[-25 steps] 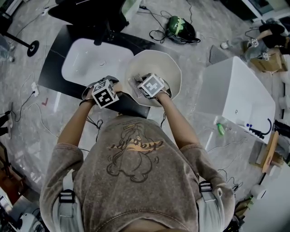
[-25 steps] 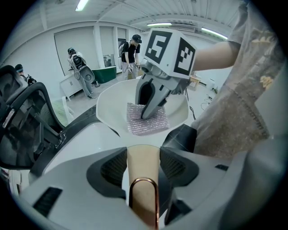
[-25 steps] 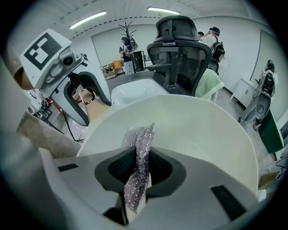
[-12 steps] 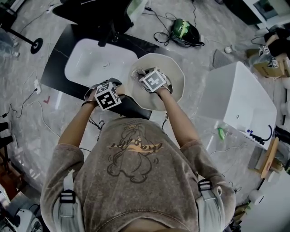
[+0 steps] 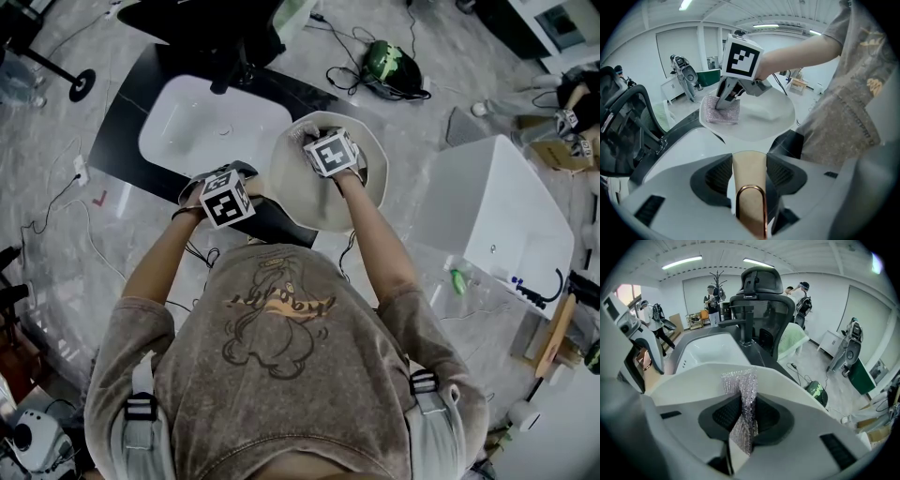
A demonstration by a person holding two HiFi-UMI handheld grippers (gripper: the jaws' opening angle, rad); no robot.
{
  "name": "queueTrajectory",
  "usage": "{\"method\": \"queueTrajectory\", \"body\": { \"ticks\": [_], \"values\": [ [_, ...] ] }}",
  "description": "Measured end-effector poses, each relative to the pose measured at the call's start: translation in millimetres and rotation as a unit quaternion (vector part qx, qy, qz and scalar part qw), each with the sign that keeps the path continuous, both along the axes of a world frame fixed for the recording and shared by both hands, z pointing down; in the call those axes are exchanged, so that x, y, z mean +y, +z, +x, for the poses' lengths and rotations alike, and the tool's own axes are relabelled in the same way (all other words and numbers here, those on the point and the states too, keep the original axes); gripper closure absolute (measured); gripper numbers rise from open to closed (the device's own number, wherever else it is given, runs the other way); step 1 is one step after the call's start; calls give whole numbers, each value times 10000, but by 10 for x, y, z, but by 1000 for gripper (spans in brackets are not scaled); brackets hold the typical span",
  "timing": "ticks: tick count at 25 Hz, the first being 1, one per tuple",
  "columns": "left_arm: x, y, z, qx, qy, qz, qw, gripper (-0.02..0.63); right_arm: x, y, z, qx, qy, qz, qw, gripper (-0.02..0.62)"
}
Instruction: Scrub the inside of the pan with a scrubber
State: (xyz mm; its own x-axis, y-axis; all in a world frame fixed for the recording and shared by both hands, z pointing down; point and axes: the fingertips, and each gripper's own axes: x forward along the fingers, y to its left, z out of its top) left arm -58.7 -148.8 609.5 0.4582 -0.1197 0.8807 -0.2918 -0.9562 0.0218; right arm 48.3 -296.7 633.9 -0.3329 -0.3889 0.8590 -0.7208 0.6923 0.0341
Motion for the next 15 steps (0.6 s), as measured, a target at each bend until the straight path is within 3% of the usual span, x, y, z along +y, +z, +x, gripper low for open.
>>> {"method": "queueTrajectory", "body": {
  "ticks": [6, 10, 15],
  "values": [
    [8, -6, -16, -3, 10, -9, 10000, 364, -194, -16, 327, 207, 580, 326, 9976, 511],
    [-7, 8, -29, -1, 7, -19, 10000, 364, -367, -90, 463, 175, 728, 706, 9947, 511],
    [9, 1, -24, -5, -9, -14, 10000, 364, -327, -47, 752, 440, 1036, 643, 9916, 509]
  ]
}}
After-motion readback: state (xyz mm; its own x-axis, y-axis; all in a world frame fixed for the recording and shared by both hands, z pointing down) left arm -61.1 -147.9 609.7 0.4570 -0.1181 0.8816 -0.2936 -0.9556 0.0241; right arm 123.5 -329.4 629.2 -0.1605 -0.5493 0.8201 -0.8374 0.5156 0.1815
